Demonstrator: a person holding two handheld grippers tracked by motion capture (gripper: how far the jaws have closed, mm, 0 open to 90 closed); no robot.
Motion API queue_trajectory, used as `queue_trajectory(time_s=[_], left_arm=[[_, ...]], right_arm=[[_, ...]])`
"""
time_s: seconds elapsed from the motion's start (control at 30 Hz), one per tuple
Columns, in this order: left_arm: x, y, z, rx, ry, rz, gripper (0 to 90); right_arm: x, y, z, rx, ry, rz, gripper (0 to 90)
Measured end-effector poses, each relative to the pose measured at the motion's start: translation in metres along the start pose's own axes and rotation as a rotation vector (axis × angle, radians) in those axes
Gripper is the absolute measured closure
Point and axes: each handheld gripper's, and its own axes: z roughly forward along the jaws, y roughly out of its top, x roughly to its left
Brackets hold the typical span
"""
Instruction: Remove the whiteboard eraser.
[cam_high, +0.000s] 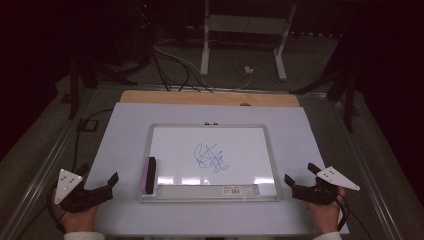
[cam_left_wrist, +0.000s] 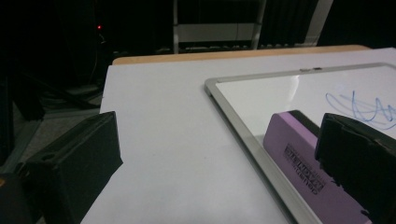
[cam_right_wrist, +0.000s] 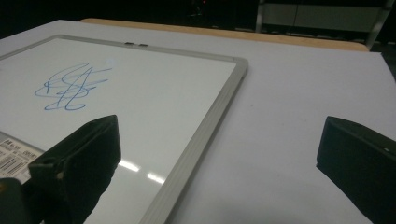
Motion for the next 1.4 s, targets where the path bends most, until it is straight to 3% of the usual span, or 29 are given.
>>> queue_trajectory(time_s=[0.03,0.27,0.47,0.73,1.03,1.4], left_arm=[[0.001,0.0,0.0,-0.004,-0.008,-0.021,1.4],[0.003,0.001,-0.002,-0.005,-0.013,-0.048,1.3],[0.0,0.004,-0.002,-0.007,-0.004,-0.034,1.2],[-0.004,0.01,0.003,-0.013,-0.023,-0.027,0.7],[-0.01,0.018,0.01,-0.022,-0.069,-0.015,0.7],[-0.018,0.022,0.023,0.045,-0.072,-0.022,0.7]], right_arm=[[0.0,0.0,-0.001,0.001,0.005,0.006,0.0],[0.006,-0.001,-0.005,0.001,0.026,-0.019,0.0],[0.007,-0.001,-0.006,-0.012,0.02,-0.026,0.0],[0.003,-0.001,-0.006,-0.017,0.0,-0.003,0.0],[0.002,-0.002,-0.005,-0.016,-0.007,0.002,0.0],[0.003,-0.002,-0.004,-0.01,-0.01,-0.004,0.0]])
